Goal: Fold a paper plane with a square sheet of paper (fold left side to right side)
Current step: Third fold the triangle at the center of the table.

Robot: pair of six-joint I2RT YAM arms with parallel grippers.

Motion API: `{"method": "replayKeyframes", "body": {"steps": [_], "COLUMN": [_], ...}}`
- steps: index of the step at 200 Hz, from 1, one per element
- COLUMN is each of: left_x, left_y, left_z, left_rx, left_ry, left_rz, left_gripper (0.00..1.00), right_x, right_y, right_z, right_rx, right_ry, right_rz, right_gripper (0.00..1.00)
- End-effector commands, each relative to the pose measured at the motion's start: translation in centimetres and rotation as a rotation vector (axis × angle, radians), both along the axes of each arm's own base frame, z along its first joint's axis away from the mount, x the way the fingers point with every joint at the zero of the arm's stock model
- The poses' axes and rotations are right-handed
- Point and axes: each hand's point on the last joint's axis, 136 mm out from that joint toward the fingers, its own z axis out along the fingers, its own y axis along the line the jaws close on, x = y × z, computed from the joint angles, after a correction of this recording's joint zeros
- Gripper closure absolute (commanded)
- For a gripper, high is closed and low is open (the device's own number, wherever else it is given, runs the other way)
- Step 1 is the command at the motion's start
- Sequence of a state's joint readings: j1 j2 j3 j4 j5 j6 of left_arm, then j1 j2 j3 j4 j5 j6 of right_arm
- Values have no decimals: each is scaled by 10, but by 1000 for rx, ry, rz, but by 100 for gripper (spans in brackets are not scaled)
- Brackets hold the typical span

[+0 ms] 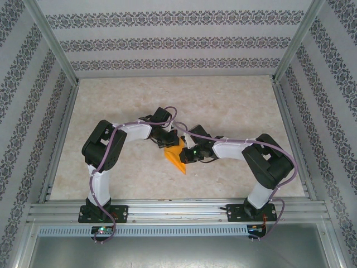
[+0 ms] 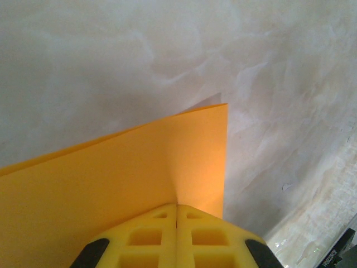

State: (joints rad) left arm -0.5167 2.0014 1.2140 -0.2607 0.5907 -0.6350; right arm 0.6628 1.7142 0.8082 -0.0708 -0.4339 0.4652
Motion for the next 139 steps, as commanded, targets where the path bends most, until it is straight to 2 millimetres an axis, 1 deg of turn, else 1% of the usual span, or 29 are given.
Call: {"method": "replayKeyframes", "body": {"steps": [1,57,139], "left_x": [-14,-14,-14], "left_y": [6,5,5], "left_z": [-21,-21,-21], "left_rx": [67,64,64], "left_ry": [54,54,55], "left_rz": [-14,-8,-6], "left_gripper": [100,100,100], "right_x": [10,10,11], "right_y": [2,9,12], "right_z": [4,10,8], "right_rx": [7,47,56], "right_ry": [-23,-27,-22], "right_rz": [2,20,27], "right_gripper": [100,100,100]}}
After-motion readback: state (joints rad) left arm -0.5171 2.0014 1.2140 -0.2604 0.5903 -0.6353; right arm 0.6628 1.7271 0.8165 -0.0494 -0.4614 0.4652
